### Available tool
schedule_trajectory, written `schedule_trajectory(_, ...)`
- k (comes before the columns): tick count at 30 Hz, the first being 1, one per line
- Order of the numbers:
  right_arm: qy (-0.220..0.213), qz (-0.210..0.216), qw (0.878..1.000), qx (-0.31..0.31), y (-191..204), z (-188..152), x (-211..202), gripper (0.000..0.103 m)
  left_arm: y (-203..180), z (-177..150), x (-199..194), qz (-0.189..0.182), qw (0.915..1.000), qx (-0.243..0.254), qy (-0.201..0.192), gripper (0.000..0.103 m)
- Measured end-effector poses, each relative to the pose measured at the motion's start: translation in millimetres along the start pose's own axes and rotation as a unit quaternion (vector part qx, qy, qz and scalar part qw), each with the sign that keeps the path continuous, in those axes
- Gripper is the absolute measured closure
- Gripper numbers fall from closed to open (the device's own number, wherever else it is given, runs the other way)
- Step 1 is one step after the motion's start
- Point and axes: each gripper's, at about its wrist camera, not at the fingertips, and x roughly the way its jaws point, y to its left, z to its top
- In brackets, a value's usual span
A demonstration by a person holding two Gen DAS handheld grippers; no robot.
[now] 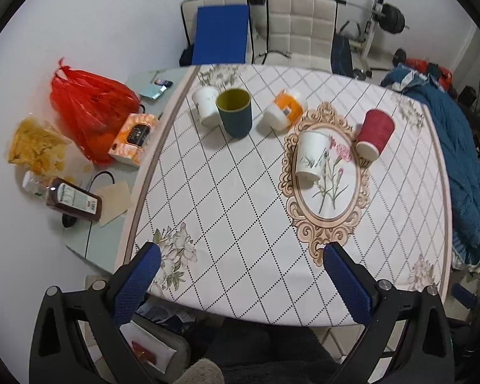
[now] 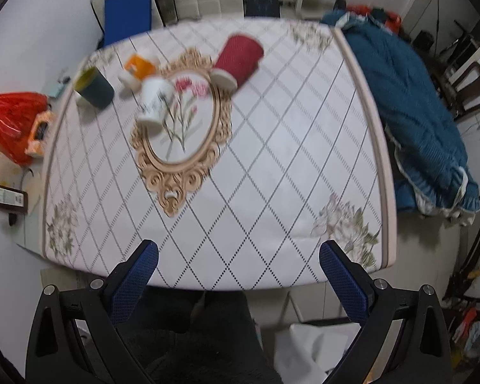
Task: Flip cup upside down
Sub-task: 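Move the left tool down toward the dark teal cup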
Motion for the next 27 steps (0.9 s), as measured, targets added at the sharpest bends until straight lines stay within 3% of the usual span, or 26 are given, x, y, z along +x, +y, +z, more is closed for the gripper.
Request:
schedule_trajectory(5,0.045,-0.012,0.999,0.008,7,13,40,0.001,5,24,43,0.001,0.9996,0.011,0.025,0.000)
schedule_trajectory(14,0.090,-0.039,0.995,0.031,23,60,88,0.001,23,90,110,0.007,0.9998,0.017,0.011,0.000)
schedule_trajectory(19,0.106,-0.054,0.992,0.035,36,90,112,0.001,30,125,148,0.001,0.9997,0.013,0.020,0.000)
schedule_trajectory(27,0.108,-0.044,0.992,0.046,58,135,149,0.001,35,161,198,-0.002,0.9996,0.019,0.020,0.000)
